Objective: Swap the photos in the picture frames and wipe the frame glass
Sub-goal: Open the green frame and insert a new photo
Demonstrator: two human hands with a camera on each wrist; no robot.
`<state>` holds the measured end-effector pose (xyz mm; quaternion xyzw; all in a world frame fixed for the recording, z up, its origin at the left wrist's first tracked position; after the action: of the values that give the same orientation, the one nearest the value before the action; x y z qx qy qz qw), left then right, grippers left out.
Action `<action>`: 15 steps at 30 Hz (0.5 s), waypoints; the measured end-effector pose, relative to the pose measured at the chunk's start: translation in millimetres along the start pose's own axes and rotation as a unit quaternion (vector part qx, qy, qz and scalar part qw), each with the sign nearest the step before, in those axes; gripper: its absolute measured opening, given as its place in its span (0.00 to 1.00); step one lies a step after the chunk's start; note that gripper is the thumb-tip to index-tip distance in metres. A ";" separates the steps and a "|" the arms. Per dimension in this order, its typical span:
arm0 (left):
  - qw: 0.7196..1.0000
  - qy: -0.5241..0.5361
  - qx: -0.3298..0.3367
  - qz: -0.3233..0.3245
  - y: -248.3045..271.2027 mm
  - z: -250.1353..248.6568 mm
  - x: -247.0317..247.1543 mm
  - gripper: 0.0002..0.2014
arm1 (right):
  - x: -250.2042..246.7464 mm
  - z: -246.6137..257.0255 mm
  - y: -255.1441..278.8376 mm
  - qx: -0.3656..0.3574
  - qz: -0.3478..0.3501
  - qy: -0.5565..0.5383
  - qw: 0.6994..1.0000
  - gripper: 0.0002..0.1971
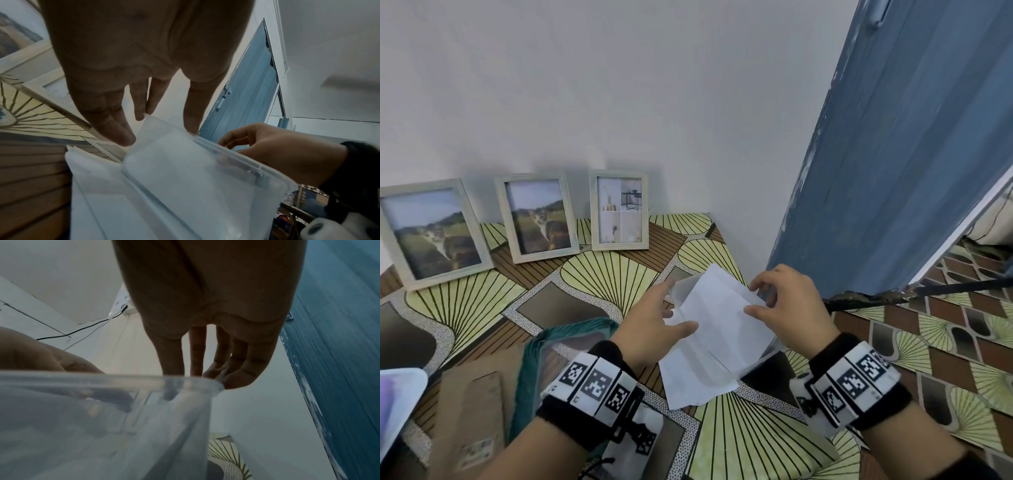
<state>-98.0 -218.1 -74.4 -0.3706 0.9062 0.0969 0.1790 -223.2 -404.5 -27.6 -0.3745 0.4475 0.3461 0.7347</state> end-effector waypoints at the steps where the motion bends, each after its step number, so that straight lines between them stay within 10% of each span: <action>1: 1.000 0.002 0.000 -0.001 -0.2 0.6 -0.1 0.36 | 1.5 -0.6 -0.8 0.004 0.003 0.006 1.000 0.15; 9: 1.000 0.002 0.000 -0.003 -2.2 3.2 1.0 0.38 | 9.2 -4.1 -7.1 0.028 0.069 -0.027 0.997 0.27; 15: 1.000 -0.005 0.007 -0.003 -2.8 4.3 0.9 0.37 | 10.9 -5.7 -12.7 0.032 0.079 -0.043 0.995 0.16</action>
<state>-95.6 -219.3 -78.8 -0.3714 0.9049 0.0917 0.1865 -210.8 -413.6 -36.3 -0.2992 0.4543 0.4048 0.7350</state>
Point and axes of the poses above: each hand's wrist, its own y-axis away from the middle knuckle, its own x-axis out of the palm, z = x × y, the point moved 5 cm from there along -y, towards the middle knuckle, and after that the axes turned 7 degrees about y, right-handed, at the moved point
